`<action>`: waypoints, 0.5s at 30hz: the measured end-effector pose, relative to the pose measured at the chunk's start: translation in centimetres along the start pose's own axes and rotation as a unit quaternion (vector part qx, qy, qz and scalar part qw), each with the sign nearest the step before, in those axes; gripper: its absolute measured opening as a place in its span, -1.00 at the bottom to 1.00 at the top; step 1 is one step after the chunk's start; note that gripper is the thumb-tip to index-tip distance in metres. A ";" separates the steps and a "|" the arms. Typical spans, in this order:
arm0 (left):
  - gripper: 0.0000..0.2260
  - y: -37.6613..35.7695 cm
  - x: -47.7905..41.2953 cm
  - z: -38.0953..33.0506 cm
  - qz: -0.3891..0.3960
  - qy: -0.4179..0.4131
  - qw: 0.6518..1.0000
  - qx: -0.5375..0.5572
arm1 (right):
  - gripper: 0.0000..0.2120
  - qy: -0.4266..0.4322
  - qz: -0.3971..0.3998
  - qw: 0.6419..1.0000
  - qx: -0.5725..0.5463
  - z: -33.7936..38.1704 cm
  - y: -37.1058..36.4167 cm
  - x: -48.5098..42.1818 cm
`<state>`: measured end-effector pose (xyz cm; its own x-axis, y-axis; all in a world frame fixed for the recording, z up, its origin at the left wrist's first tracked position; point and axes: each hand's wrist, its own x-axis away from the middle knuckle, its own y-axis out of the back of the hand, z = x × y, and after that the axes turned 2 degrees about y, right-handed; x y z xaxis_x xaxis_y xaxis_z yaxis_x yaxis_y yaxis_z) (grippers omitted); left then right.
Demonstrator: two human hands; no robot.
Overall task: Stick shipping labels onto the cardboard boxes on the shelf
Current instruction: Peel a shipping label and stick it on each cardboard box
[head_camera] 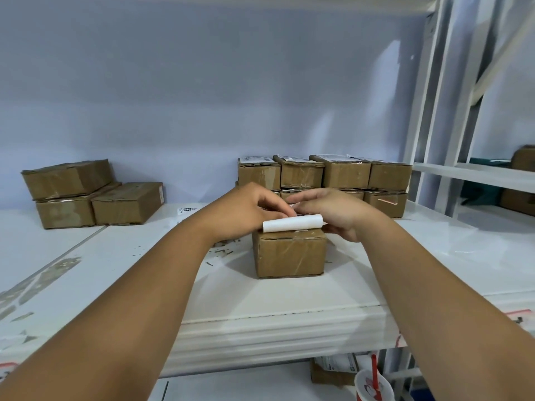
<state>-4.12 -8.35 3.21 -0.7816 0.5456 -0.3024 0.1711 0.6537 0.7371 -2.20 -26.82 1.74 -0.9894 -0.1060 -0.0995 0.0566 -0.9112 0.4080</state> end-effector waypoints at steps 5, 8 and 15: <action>-0.80 -0.3 0.2 -0.6 0.062 -0.028 0.997 0.037 | -0.79 0.023 -0.035 0.999 -0.013 -0.1 -0.5 -0.2; -0.76 -0.3 0.3 -0.7 0.107 -0.035 0.993 0.044 | -0.79 0.044 -0.054 0.997 -0.016 -0.2 -0.6 -0.3; -0.67 -0.2 0.5 -1.2 0.165 -0.054 0.984 0.031 | -0.85 0.031 -0.073 0.996 -0.050 -0.6 -0.7 -0.8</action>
<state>-5.28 -8.79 3.61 -0.6096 0.7838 -0.1184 0.4437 0.4612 0.7683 -1.35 -26.32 0.99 -0.9780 0.0097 -0.2082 -0.0718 -0.9534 0.2930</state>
